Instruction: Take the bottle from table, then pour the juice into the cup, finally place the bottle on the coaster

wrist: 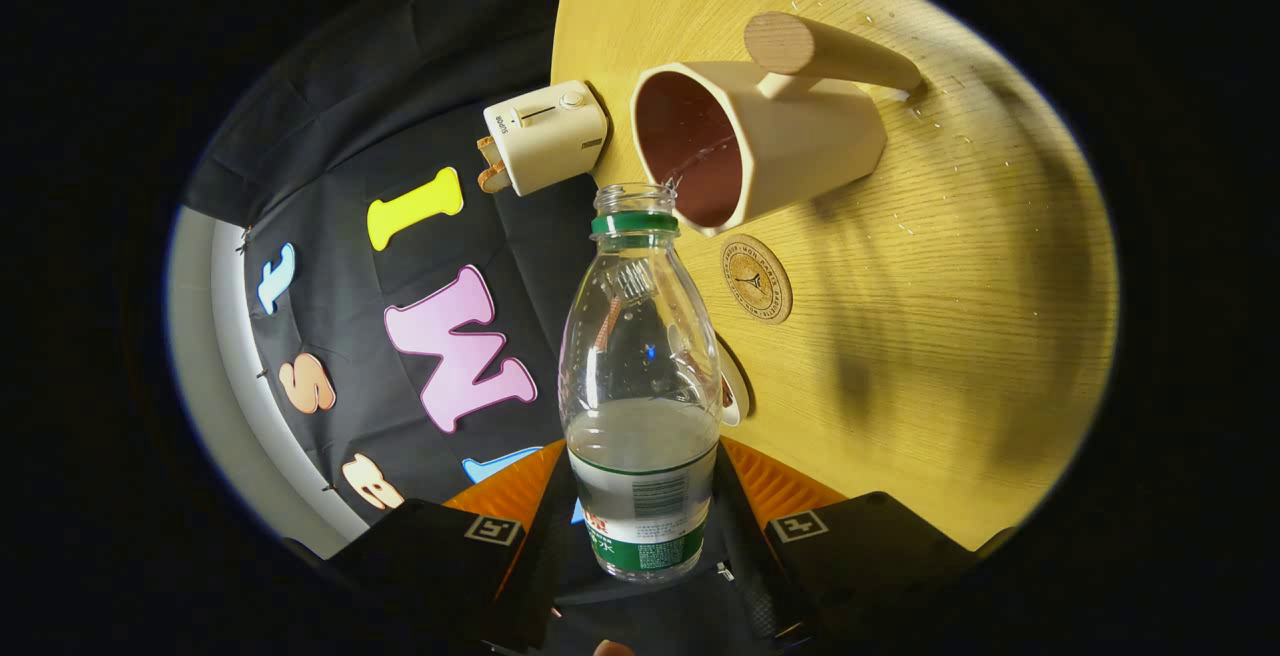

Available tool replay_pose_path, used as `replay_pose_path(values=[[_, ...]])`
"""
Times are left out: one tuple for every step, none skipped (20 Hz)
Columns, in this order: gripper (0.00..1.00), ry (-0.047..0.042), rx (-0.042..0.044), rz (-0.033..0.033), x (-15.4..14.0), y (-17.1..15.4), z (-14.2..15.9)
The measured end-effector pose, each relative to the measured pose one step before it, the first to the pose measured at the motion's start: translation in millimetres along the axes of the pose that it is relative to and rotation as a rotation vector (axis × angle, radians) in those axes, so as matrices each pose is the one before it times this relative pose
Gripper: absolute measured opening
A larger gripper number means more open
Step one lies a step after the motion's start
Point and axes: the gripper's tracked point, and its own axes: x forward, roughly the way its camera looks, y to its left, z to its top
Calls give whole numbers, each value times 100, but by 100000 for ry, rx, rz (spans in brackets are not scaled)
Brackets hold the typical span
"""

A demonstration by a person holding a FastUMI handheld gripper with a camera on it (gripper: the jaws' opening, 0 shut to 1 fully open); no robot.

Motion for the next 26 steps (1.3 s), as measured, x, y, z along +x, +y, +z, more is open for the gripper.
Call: replay_pose_path(values=[[75, 46, 365, 194, -99, 127, -78], [75, 11, 363, 175, -6, 96, 40], [75, 140, 624, 125, -110, 106, -84], [75, 274, 557, -91, 11, 52, -73], [75, 268, 476, -105, 104, 32, 49], [75, 72, 261, -151, 13, 36, 75], [75, -56, 199, -78, -32, -31, -10], [75, -5, 381, 133, -46, 52, 109], [75, -46, 347, 153, -42, 154, 89], [75, -3, 544, 299, -32, 180, 135], [75, 70, 412, 112, -65, 69, -53], [75, 301, 492, 49, 34, 62, 27], [75, 323, 356, -81, -10, -30, -113], [75, 410, 348, -114, 22, -28, -70], [75, 394, 442, -149, -49, 72, -49], [75, 240, 857, 26, -39, 25, -36], [75, -262, 1235, 341, -83, 136, 69], [75, -579, 1582, 366, 11, 164, 203], [75, -341, 1630, 180, -71, 101, 19], [75, 160, 1119, -251, 38, -38, -47], [75, 207, 589, -133, -65, 69, -81], [75, 222, 545, -159, -107, -5, -119], [75, 443, 866, -79, -86, 86, -140], [75, 188, 943, 210, -52, 200, -55], [75, 47, 961, 498, 184, 486, 26], [75, -123, 1005, 627, -33, 282, 5]])
